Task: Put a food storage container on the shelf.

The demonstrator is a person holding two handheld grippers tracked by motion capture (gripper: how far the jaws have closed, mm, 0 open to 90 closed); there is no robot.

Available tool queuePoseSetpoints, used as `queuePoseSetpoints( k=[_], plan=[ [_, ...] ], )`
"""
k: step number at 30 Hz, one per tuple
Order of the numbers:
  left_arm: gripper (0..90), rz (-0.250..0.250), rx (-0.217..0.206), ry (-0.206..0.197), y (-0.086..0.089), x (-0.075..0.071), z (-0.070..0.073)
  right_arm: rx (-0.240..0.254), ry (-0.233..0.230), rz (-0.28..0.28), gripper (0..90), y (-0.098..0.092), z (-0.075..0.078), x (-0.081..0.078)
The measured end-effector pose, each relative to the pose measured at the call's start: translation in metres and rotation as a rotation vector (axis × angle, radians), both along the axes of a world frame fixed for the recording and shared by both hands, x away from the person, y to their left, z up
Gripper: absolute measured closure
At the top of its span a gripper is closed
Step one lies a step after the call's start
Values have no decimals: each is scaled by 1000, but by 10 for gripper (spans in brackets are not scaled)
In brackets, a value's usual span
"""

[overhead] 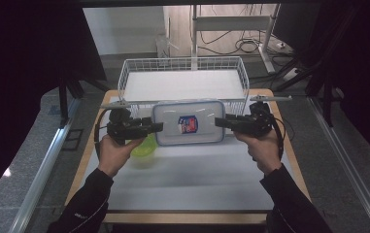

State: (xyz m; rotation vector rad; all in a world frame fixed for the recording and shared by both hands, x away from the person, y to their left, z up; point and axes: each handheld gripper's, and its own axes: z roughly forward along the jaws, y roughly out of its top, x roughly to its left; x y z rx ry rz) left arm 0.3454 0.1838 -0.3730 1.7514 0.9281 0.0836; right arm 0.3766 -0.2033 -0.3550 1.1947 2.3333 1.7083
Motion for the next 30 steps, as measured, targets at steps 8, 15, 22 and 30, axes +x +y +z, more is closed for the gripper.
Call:
queuePoseSetpoints(
  k=[8, 15, 22, 30],
  plan=[
    [491, 9, -6, -15, 7, 18, 25, 15, -20, -6, 530, 8, 25, 20],
    [491, 14, -11, -26, 14, 37, 45, 35, -20, -10, 530, 14, 42, 38],
    [491, 20, -17, -26, 20, 56, 61, 48, -25, -16, 530, 19, 57, 57],
    [491, 32, -42, -28, 23, 77, 66, 77, 12, -27, 529, 22, 59, 79]
  ],
)
